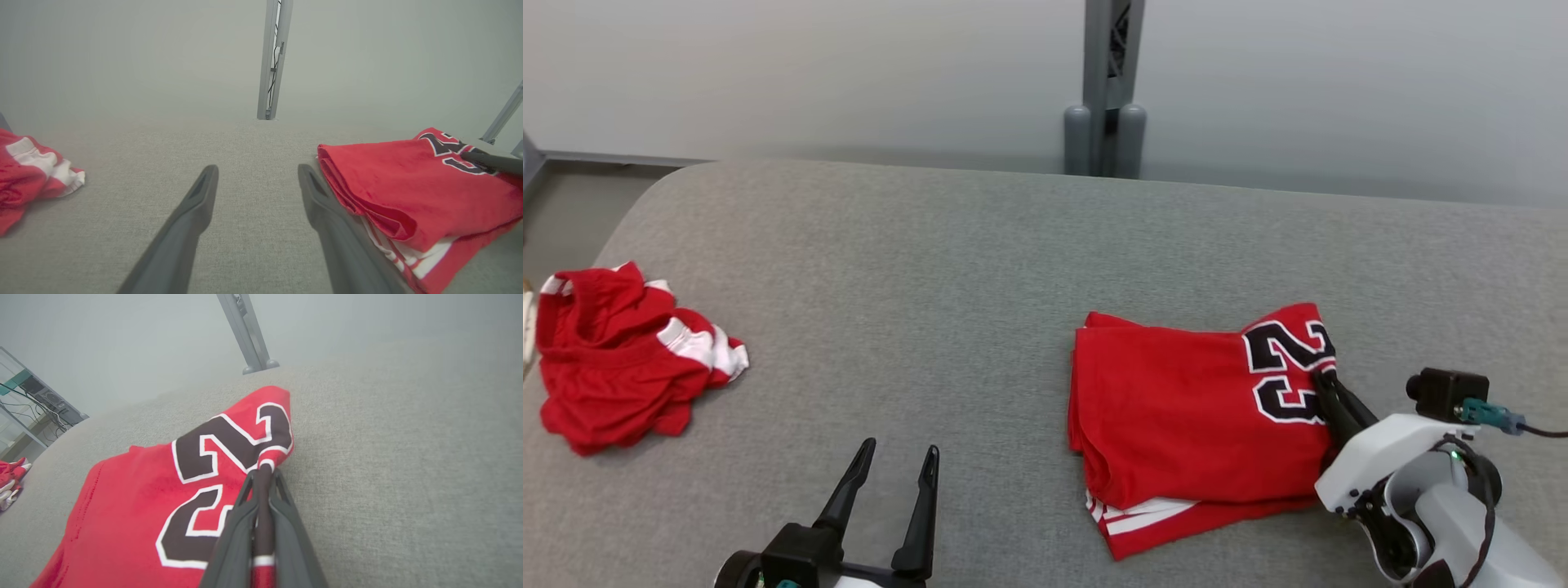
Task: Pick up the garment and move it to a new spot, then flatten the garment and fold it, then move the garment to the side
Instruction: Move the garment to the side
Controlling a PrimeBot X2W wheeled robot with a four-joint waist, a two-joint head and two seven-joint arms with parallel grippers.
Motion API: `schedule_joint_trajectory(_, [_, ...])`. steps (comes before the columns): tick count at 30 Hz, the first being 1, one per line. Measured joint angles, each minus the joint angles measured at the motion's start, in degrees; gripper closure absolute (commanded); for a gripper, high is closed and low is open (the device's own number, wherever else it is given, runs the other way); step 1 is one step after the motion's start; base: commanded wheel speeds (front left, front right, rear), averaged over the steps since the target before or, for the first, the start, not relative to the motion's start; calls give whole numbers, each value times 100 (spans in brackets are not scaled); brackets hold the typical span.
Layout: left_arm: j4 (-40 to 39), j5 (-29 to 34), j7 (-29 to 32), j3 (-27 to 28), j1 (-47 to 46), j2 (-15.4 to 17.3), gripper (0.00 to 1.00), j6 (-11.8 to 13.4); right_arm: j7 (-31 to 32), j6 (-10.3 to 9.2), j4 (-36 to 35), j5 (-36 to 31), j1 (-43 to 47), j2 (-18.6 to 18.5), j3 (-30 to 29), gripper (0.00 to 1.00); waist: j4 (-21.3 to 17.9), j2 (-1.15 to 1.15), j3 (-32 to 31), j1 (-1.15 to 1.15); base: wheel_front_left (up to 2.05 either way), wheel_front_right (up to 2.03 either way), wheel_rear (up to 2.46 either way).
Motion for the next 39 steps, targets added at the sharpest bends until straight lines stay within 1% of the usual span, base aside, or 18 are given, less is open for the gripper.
schedule_joint_trajectory(9, [-94,93,0,87,27,0,0,-26,-132,0,-330,-288,-393,-186,444,100,-612,0,-62,0,0,0,0])
schedule_joint_trajectory(14, [-160,135,1,100,27,0,0,-33,-167,0,-399,-328,-585,-225,546,100,-1060,0,-68,0,0,0,0])
schedule_joint_trajectory(22, [-194,248,0,96,-91,-2,0,-127,-181,0,-398,-330,-800,-224,710,100,-1826,0,20,0,0,0,0])
schedule_joint_trajectory(27, [-245,319,0,126,-179,0,0,-154,-193,0,-375,-296,-947,-240,768,100,-2204,0,107,0,0,0,0])
schedule_joint_trajectory(33, [-337,396,0,118,-307,41,0,-227,-216,0,-315,-302,-1165,-369,816,100,-2438,0,326,0,0,0,0])
schedule_joint_trajectory(39, [-592,548,0,3,-593,172,0,-327,-227,0,-85,-372,-1605,-691,661,100,-2472,0,670,0,0,0,0])
